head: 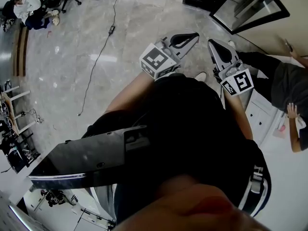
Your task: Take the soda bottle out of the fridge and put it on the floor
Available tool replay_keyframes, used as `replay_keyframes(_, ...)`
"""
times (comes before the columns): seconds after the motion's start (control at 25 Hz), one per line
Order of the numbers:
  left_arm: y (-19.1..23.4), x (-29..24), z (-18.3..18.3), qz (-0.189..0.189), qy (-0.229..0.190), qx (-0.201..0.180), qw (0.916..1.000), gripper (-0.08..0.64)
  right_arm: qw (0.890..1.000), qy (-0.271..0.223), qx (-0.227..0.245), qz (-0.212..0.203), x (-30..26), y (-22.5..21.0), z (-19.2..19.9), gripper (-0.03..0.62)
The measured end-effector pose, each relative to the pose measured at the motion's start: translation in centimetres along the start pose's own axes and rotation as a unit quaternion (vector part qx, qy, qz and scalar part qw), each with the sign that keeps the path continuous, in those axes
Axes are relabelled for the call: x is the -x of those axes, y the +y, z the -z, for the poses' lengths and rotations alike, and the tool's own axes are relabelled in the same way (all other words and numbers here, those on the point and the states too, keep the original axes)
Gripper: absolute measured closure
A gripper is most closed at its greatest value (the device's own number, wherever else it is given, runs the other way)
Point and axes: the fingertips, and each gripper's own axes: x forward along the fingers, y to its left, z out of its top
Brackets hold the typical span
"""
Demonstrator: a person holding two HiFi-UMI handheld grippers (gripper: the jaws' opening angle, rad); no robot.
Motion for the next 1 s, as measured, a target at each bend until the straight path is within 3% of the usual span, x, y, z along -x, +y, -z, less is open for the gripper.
replay_keyframes(0.56,4.4,2.2,-0.1,0.02,0.001,0.003,0.9998,0.563,0.999,-0.008,0.011,0.035,-4.6,-0.2,0.0,0.58)
replay_keyframes(0.72,5.3,0.7,0.2,0.019,0.003,0.012,0.9998,0.563,0.999,-0.005,0.012,0.037,-4.6,-2.0,0.3,0.58)
replay_keyframes(1.0,6.4,-3.2,-0.9,0.017,0.0,-0.01,0.9998,0.562,0.999,-0.011,0.023,0.027,-4.5,-6.3,-0.7,0.58)
